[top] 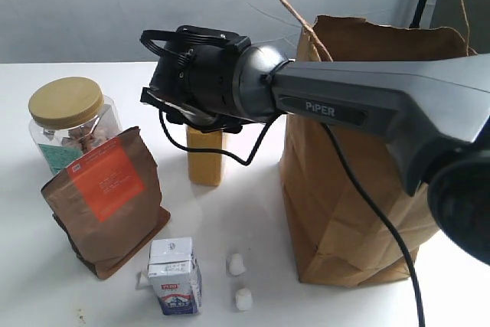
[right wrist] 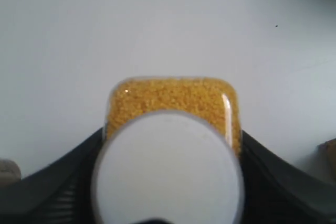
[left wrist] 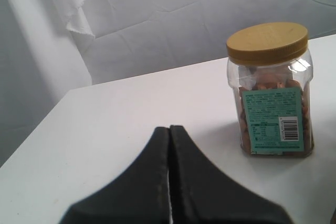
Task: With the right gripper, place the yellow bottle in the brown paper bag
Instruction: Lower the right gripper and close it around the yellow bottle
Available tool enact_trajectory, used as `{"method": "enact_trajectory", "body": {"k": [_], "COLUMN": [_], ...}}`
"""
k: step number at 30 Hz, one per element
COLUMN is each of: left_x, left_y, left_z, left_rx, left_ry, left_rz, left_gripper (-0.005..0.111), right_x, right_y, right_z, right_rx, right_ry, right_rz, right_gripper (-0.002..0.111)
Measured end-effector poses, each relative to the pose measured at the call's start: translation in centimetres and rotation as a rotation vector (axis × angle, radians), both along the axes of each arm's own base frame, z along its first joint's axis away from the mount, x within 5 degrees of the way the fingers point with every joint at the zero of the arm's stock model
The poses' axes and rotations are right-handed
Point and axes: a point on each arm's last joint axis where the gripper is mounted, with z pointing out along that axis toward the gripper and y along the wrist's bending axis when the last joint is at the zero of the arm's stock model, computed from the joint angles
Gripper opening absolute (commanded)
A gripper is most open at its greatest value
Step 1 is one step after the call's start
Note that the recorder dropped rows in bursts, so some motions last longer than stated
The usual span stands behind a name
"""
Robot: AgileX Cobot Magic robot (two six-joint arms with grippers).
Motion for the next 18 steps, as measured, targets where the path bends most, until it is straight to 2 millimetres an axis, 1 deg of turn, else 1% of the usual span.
{"method": "enact_trajectory", "body": {"k": [3, 6, 9, 14, 18], "left_x": [0.0, 0.0, 0.0, 0.0, 0.0], "left_y": [0.0, 0.0, 0.0, 0.0, 0.0], "left_z": [0.0, 0.0, 0.0, 0.0, 0.0], "left_rx": [0.000, 0.000, 0.000, 0.000, 0.000], "left_ry": [0.000, 0.000, 0.000, 0.000, 0.000], "left_rz": [0.000, 0.000, 0.000, 0.000, 0.000], "left_gripper": [0.000, 0.000, 0.000, 0.000, 0.000], "right_x": [-0.2, -0.9, -1.8, -3.6, -5.9], "right_y": [-0.2, -0.3, -0.3, -0.1, 0.3], "right_z": [0.4, 0.8, 1.9, 5.3, 7.5], "right_rx": [-0.039, -0.097, -0.112, -0.092, -0.126], "right_ry": [-0.001, -0.008, -0.033, -0.103, -0.166], "right_rz": [0.023, 0.054, 0.082, 0.160, 0.282], "right_gripper": [0.000, 0.000, 0.000, 0.000, 0.000]}}
